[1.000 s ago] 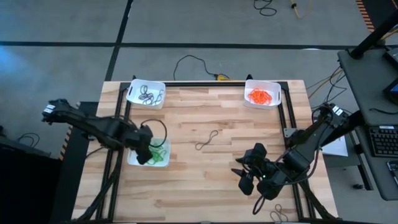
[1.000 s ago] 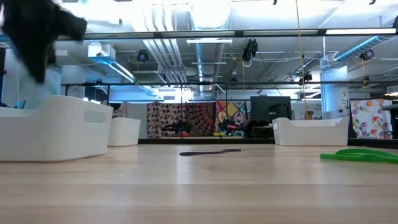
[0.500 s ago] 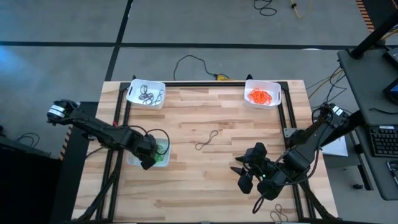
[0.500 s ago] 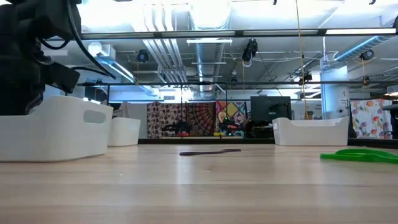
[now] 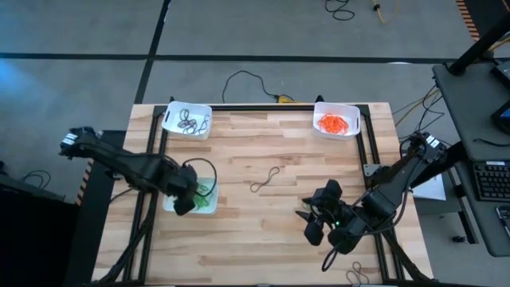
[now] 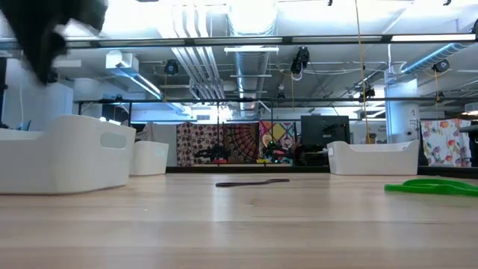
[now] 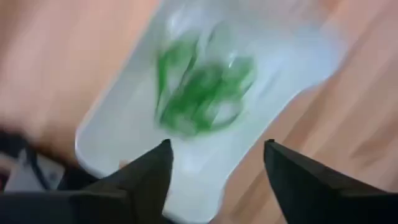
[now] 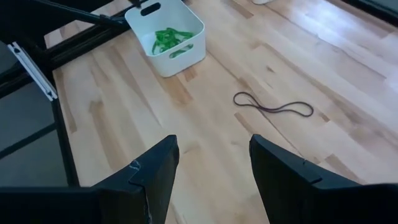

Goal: Sort rubber bands into baskets
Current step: Put the green rubber band into the bottom white bin

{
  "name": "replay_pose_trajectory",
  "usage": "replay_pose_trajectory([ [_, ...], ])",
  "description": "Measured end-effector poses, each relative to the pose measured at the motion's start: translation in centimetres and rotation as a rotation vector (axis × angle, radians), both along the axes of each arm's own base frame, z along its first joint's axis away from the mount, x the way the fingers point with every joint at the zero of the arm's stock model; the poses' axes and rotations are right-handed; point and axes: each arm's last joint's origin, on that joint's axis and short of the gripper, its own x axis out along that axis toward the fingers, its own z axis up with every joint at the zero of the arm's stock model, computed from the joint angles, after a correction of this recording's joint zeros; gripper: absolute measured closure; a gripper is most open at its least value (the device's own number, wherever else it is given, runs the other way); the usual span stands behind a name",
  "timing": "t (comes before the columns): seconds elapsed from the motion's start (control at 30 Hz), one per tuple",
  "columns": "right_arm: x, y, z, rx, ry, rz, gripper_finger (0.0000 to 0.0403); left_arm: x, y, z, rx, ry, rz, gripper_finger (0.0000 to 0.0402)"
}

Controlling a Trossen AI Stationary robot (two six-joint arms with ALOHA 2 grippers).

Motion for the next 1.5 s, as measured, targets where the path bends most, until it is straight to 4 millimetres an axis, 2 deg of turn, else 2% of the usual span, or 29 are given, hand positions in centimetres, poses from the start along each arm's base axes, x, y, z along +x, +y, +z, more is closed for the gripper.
replay_pose_trajectory([
  [0.1, -0.2, 0.0, 0.1, -0.020, 0.007, 0.021, 0.0211, 1.4, -0.3, 2.9, 0.049, -0.215, 0.020, 0.0137],
  [0.2, -0.6, 0.0, -0.1, -0.035, 0.050, 0.042, 0.0211, 3.3, -0.7, 4.7, 0.093, -0.438, 0.046, 0.0117],
  [0.37, -2.0, 0.0, -0.5, 0.029, 0.191, 0.063, 0.0211, 8.4, -2.5, 4.8, 0.092, -0.684, -0.023, 0.0116],
  [0.6, -4.7, 1.0, -1.5, 0.032, 0.330, 0.083, 0.0211, 16.9, -5.3, 2.7, 0.146, -0.758, -0.174, 0.0134],
  [0.77, -6.4, 2.5, -1.5, 0.044, 0.328, 0.122, 0.0211, 22.4, -4.7, -0.1, 0.167, -0.724, -0.221, 0.0149],
  [0.9, -7.5, 3.3, -1.5, 0.067, 0.322, 0.128, 0.0211, 26.1, -3.4, -2.7, 0.135, -0.681, -0.279, 0.0165],
  [1.03, -8.3, 3.5, -1.6, 0.066, 0.317, 0.094, 0.0211, 29.0, -2.2, -5.5, 0.118, -0.635, -0.356, 0.0170],
  [1.2, -8.3, 2.7, -2.5, 0.036, 0.339, 0.007, 0.0211, 31.8, -1.1, -8.9, 0.191, -0.604, -0.468, 0.0170],
  [1.33, -8.4, 1.8, -2.9, 0.089, 0.354, -0.060, 0.0211, 33.8, -0.7, -11.2, 0.227, -0.640, -0.578, 0.0171],
  [1.5, -8.8, 0.4, -2.7, 0.105, 0.346, -0.080, 0.0211, 35.3, 0.0, -13.5, 0.249, -0.648, -0.616, 0.0171],
])
